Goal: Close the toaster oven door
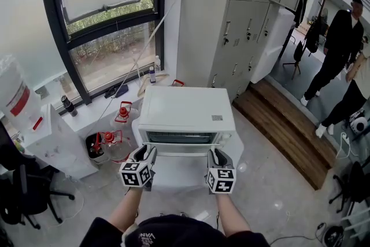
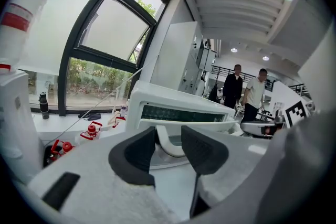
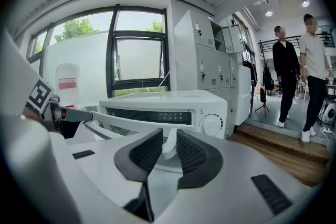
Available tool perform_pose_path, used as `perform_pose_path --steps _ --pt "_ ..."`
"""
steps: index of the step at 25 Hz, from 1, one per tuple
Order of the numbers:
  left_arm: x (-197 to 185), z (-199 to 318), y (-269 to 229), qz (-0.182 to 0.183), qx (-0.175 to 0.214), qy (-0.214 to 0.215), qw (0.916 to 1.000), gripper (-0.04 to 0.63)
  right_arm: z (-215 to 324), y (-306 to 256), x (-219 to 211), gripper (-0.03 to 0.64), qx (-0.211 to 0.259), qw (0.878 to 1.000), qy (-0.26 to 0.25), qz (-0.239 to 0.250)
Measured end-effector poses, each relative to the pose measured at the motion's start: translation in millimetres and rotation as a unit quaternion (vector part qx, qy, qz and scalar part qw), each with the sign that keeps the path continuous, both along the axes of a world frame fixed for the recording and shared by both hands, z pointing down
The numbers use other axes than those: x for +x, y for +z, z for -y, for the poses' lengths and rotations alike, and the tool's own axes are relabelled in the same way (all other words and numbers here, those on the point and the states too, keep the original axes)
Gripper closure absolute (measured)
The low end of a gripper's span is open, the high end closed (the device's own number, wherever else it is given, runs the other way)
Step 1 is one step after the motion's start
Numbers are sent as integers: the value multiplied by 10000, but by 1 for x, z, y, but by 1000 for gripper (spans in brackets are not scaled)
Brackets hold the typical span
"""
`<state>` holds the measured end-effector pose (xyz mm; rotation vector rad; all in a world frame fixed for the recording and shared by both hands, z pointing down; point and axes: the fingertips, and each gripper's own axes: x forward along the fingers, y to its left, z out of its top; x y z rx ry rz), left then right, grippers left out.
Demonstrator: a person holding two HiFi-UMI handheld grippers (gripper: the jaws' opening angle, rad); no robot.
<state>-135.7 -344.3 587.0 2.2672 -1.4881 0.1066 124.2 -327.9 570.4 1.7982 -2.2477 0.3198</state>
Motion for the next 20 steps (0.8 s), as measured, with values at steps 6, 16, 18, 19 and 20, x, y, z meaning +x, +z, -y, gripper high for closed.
perform_pose_path --steps 6,16,18,19,20 --pt "0 13 -5 -21 8 -47 10000 426 13 -5 0 529 40 10000 -14 -13" --pt "-1 27 -10 -78 19 -84 9999 428 27 -11 -1 531 92 10000 -16 -21" --pt "-1 30 -11 -88 34 -97 9999 428 30 -12 -1 531 96 9999 -25 -15" --pt "-1 31 -12 -90 42 -101 9999 428 31 -12 -1 531 101 9999 -28 -14" --pt "-1 32 -12 -90 47 -105 9999 430 32 -13 -1 531 106 9999 -30 -15"
